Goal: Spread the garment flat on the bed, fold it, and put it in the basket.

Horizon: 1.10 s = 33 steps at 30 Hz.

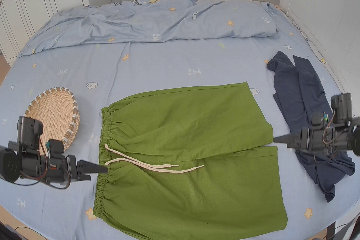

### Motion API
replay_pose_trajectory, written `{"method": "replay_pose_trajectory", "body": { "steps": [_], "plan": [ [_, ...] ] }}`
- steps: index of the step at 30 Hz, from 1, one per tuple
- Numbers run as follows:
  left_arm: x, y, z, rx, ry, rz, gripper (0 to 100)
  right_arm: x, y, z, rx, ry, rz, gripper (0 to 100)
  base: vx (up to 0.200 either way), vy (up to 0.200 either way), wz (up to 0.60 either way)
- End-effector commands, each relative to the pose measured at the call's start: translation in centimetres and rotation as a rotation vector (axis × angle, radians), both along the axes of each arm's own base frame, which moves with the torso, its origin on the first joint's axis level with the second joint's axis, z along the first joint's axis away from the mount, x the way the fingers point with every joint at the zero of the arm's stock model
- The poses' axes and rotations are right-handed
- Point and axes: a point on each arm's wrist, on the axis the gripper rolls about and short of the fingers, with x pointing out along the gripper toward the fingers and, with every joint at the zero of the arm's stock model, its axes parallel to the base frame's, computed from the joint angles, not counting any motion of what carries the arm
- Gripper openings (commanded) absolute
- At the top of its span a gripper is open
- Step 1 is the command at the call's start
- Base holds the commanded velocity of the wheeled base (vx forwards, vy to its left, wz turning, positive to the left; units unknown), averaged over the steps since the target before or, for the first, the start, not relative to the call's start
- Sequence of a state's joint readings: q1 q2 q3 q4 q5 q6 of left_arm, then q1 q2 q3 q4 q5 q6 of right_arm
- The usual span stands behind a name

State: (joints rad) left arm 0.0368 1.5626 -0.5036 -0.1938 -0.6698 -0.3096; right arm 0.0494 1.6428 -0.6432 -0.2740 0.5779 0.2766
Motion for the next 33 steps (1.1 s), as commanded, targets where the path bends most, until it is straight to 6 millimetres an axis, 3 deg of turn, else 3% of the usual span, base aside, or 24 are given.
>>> {"method": "replay_pose_trajectory", "body": {
  "steps": [1, 5, 18, 33],
  "plan": [
    [-5.9, -0.2, -4.0, 0.070, 0.047, -0.118, 100, -8.3, 0.9, -2.7, 0.009, 0.002, 0.079, 100, 0.000, 0.000, 0.00],
    [-5.9, -0.1, -5.9, 0.068, 0.141, -0.125, 100, -9.1, 0.8, -3.4, 0.017, -0.010, 0.078, 100, 0.000, 0.000, 0.00],
    [-5.5, 0.0, -8.4, 0.112, 0.186, -0.215, 100, -10.0, 1.5, -4.1, 0.015, 0.019, 0.133, 100, 0.000, 0.000, 0.00],
    [-4.3, 0.0, -8.3, 0.116, 0.103, -0.207, 100, -10.0, 1.5, -4.0, 0.015, 0.018, 0.130, 100, 0.000, 0.000, 0.00]
  ]
}}
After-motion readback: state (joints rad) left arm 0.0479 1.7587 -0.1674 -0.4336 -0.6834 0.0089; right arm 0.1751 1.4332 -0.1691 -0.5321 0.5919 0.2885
